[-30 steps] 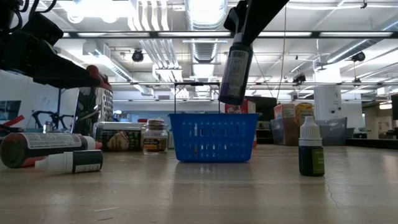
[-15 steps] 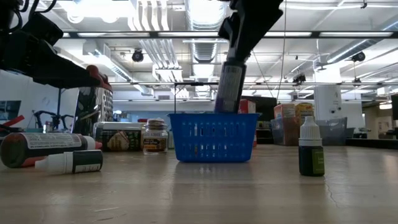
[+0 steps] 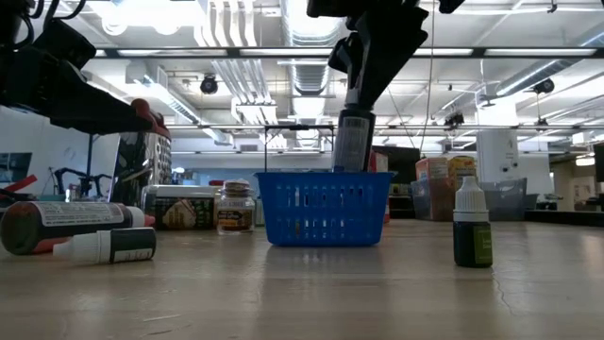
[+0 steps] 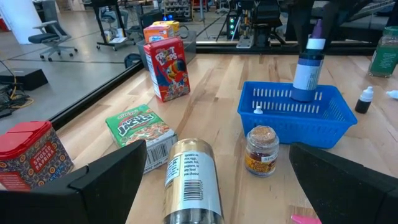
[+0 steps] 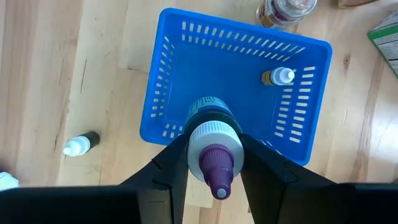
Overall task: Pick & Place Kitchen Items
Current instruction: Put the large purple food coloring bottle into the blue bin
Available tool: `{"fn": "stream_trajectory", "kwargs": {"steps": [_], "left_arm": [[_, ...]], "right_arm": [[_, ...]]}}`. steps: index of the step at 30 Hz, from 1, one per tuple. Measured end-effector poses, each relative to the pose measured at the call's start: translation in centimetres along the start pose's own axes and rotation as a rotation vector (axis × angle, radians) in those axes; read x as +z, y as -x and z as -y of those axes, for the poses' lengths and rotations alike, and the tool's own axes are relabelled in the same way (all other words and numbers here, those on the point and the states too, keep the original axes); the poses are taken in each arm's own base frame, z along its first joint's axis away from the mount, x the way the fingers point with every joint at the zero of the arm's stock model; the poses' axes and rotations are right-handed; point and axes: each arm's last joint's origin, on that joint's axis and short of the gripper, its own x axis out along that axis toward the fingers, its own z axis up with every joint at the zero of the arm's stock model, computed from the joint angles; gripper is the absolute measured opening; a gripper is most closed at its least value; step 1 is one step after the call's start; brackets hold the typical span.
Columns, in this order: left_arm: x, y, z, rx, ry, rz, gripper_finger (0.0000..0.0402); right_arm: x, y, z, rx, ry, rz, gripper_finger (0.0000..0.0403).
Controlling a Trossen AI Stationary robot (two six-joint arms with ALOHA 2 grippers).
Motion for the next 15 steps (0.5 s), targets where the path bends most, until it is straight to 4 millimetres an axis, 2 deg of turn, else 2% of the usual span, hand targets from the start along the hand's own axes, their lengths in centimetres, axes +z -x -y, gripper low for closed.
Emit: {"fn": "stream_trajectory", "kwargs": {"steps": [6,15], "left_arm": [[0.0,0.0,0.0,0.000,0.000,0.000,0.0400],[0.0,0.0,0.0,0.000,0.000,0.000,0.0400]], "right_arm": [[0.3,-0.1,1.9,-0.025,-0.016,0.028,0.0125],[0.1,-0.1,5.6,-0.010,-0.089,0.021,0.0115]]}}
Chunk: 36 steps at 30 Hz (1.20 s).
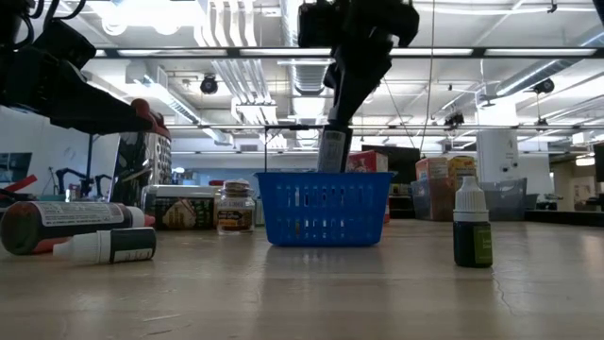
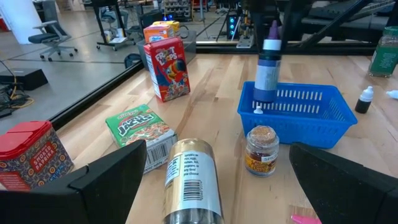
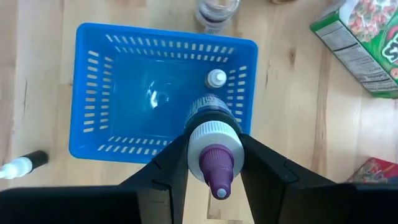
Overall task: Pick & Place Kitchen Items
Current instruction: Put the large purple food coloring bottle into the blue bin
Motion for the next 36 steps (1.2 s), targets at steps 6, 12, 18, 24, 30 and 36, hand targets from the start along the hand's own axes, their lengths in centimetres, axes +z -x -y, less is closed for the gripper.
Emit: {"fn": "stream_trajectory", "kwargs": {"steps": [6,12,18,24,30,36], "left_arm": [[0.0,0.0,0.0,0.000,0.000,0.000,0.0400],[0.0,0.0,0.0,0.000,0.000,0.000,0.0400],[0.0,0.0,0.0,0.000,0.000,0.000,0.0400],[0.0,0.0,0.0,0.000,0.000,0.000,0.0400],[0.0,0.0,0.0,0.000,0.000,0.000,0.0400],[0.0,0.0,0.0,0.000,0.000,0.000,0.0400]], "right_arm": [[-0.3,-0.4,0.5,0.009,-0.010,-0.018,0.0126],[-0.9,-1.4,0.5,0.027,0.010,-0.035,0.0114],[-1.3,-2.2,0.8,0.024,-0.001,-0.028,0.0126],[-1.8,-2.7,1.2,0.021,-0.008,-0.047,0.0116],[-2.2,-3.2,1.4,0.018,-0.018,-0.065,0.0126],[-2.0,-3.2,1.4,0.017,-0.018,-0.040,0.0145]]}}
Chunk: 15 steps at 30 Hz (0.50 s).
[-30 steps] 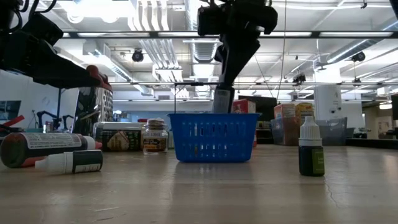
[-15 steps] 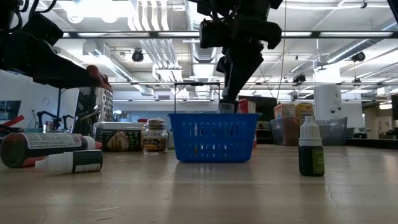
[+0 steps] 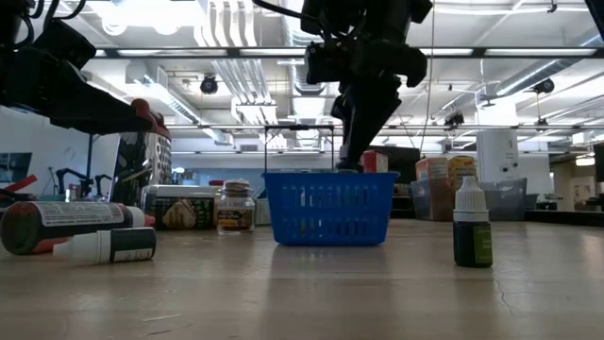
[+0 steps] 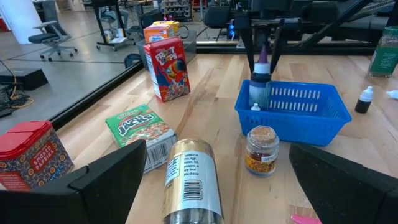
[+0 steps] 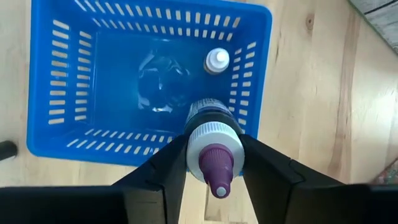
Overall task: Pick & Place Kitchen Items
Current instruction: Put the large purple food coloring bottle into the blue bin, then put the green seasoning bottle into the yellow bin
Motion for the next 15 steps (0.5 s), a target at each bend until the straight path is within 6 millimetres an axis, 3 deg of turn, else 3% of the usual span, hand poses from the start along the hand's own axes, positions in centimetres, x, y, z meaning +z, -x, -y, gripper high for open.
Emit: {"fn": "stream_trajectory", "kwargs": {"steps": [15], "left_arm": [[0.01,0.00,0.00,0.000,0.000,0.000,0.0400]], "right_arm": [[-0.25,1.02,-0.05,0.001,0.001,-0.021,0.0185]]}}
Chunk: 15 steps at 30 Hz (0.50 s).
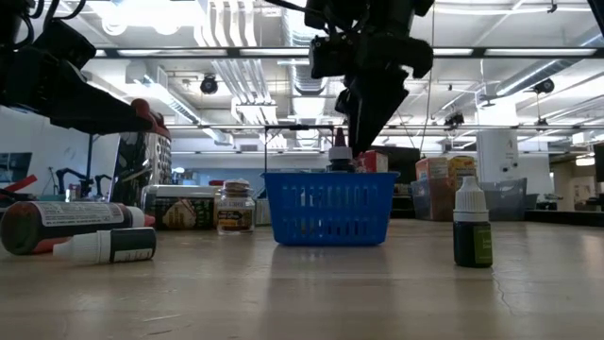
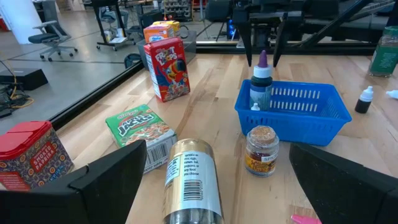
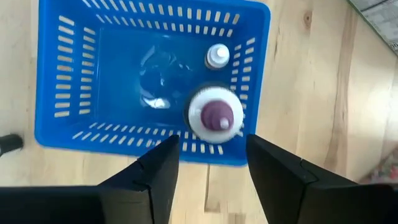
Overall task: Pick & Place Kitchen Items
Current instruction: Put the green seasoning bottle into the yellow bin
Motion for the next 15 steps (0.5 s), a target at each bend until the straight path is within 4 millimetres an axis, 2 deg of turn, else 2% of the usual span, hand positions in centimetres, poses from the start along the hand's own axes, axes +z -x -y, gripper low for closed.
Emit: {"fn": "stream_trajectory", "kwargs": {"steps": [5,10,15], "left_arm": [[0.0,0.0,0.0,0.000,0.000,0.000,0.0400],[0.0,0.0,0.0,0.000,0.000,0.000,0.0400],[0.0,0.0,0.0,0.000,0.000,0.000,0.0400]], "right_arm": [[-0.2,1.5,0.0,0.001,-0.042,-0.039,0.0187],[-0.2,3.1,-0.2,0.001,-0.098,-0.043,0.0170],[-0.2,3.8,-1.8,0.012,-0.069,-0.052,0.0141]]}}
